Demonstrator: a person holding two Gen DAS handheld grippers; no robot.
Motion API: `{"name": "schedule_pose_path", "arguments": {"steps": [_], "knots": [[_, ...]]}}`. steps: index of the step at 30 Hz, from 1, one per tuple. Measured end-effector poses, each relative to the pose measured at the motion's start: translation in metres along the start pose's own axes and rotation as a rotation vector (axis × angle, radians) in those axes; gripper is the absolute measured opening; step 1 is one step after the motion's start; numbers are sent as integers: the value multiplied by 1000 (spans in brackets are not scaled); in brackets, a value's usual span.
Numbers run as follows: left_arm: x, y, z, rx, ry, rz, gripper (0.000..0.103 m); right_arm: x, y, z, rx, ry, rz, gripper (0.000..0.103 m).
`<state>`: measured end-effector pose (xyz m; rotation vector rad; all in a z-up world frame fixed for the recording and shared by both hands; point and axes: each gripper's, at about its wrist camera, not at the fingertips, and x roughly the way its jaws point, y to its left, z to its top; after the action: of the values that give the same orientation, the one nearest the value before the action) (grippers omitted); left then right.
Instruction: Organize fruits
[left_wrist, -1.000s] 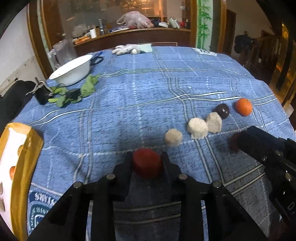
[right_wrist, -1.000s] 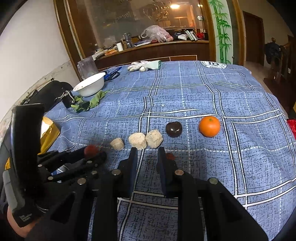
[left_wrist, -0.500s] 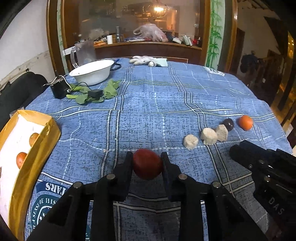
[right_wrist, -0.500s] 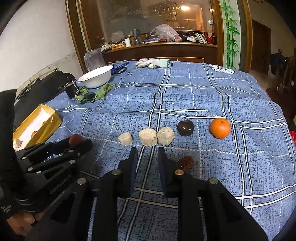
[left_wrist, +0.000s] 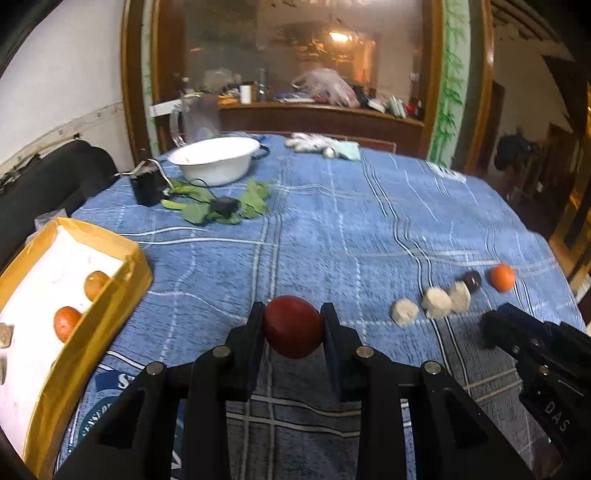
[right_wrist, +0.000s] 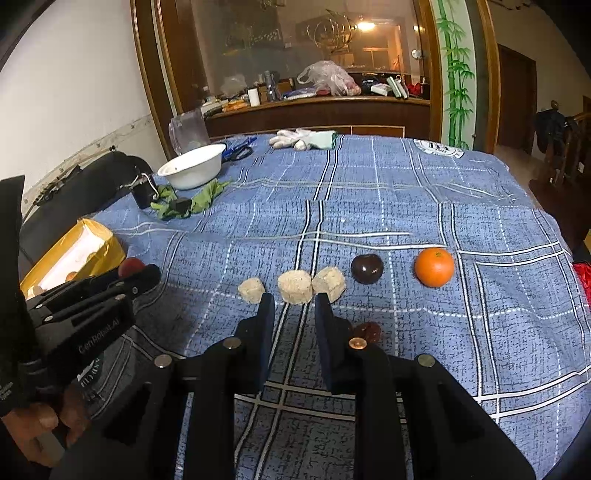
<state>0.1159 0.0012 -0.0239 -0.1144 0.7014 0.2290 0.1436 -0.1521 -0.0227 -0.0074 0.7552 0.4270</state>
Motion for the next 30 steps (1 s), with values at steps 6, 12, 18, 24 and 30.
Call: {"name": "schedule_pose_path", "arguments": {"steps": [6,12,18,24,30], "knots": [[1,0,1,6,-7,12,29,-3,1,1,-4,-11,-7,24],[0,6,2,-16,-14,20,29,0,1,-2,-18,15,-1,24],[-6,15,5,-67,-32,12,29,4,6,-5,-63,40,-14,24],[-5,21,7,-99,-22,-9,29,12,2,-8,-54,91,-48,24],[-3,23,7,-105,-4,-27,29,14,-16,-7,11,126,-129,24]]}}
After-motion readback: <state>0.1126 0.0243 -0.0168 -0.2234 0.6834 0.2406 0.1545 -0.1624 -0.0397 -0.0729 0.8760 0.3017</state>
